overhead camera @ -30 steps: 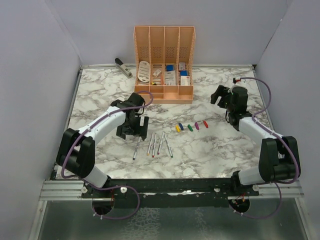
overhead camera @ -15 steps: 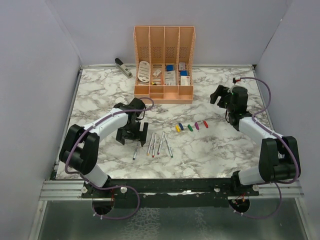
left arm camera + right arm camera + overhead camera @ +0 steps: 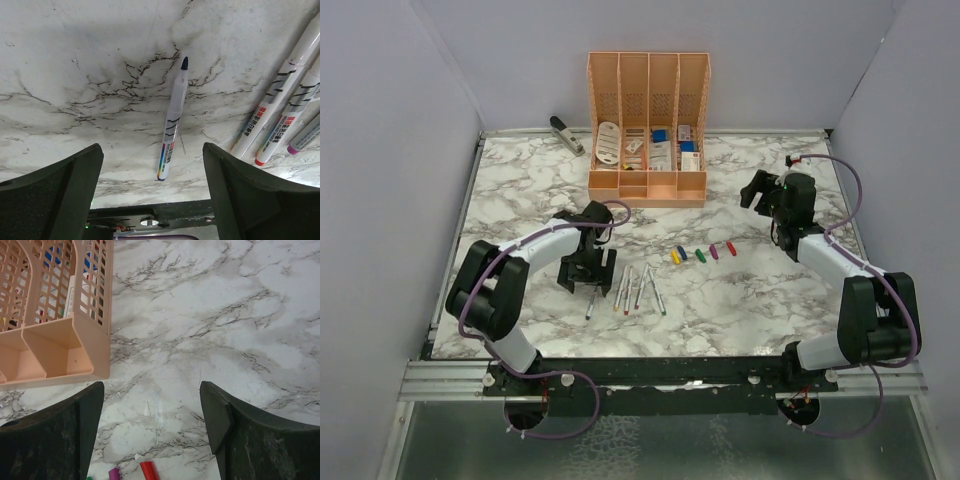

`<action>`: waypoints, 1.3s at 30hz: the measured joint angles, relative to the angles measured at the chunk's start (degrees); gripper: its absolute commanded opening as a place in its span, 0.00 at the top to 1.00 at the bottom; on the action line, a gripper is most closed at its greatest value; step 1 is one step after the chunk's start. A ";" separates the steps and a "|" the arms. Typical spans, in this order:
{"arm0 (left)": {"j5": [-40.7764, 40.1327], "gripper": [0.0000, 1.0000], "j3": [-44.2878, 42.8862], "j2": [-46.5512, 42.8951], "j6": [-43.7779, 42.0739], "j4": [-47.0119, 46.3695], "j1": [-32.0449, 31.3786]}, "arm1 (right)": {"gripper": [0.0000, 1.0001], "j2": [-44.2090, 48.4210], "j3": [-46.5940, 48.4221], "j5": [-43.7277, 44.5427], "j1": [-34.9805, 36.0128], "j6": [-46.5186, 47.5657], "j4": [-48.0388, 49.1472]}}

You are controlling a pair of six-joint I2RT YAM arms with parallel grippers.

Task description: Insert the pens into the pen caps

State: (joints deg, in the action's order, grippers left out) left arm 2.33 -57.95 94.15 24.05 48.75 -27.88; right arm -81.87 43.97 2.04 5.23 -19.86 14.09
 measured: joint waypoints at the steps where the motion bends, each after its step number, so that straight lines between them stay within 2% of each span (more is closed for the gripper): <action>1: 0.09 0.21 0.31 0.04 0.00 -0.35 0.00 | 0.23 0.00 0.00 0.00 0.00 0.00 0.00; 12: 1.38 0.33 1.14 1.33 0.07 -3.50 -0.04 | 0.24 0.00 0.00 -0.02 0.00 0.00 0.00; 16: 1.36 0.46 1.03 2.01 0.07 -3.63 -0.39 | 0.24 0.00 0.00 -0.02 0.00 0.02 0.00; 21: 1.33 0.69 0.20 3.19 -0.22 -2.86 -0.85 | 0.24 0.00 0.00 -0.02 0.00 0.11 0.00; 25: 1.36 0.80 0.07 3.56 -0.39 -2.69 -1.25 | 0.24 0.00 0.00 -0.02 0.00 0.17 0.00; 33: 1.62 0.85 -1.68 5.33 -1.09 -1.16 -1.60 | 0.24 0.00 0.02 -0.02 0.00 0.20 -0.02; 39: 2.05 0.80 -2.60 6.36 -2.21 -0.33 -1.60 | 0.24 0.00 0.24 0.00 0.00 0.42 -0.22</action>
State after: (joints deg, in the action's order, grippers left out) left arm 4.38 -60.55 100.51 21.85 48.42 -29.47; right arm -81.87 44.21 2.04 5.23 -19.44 13.87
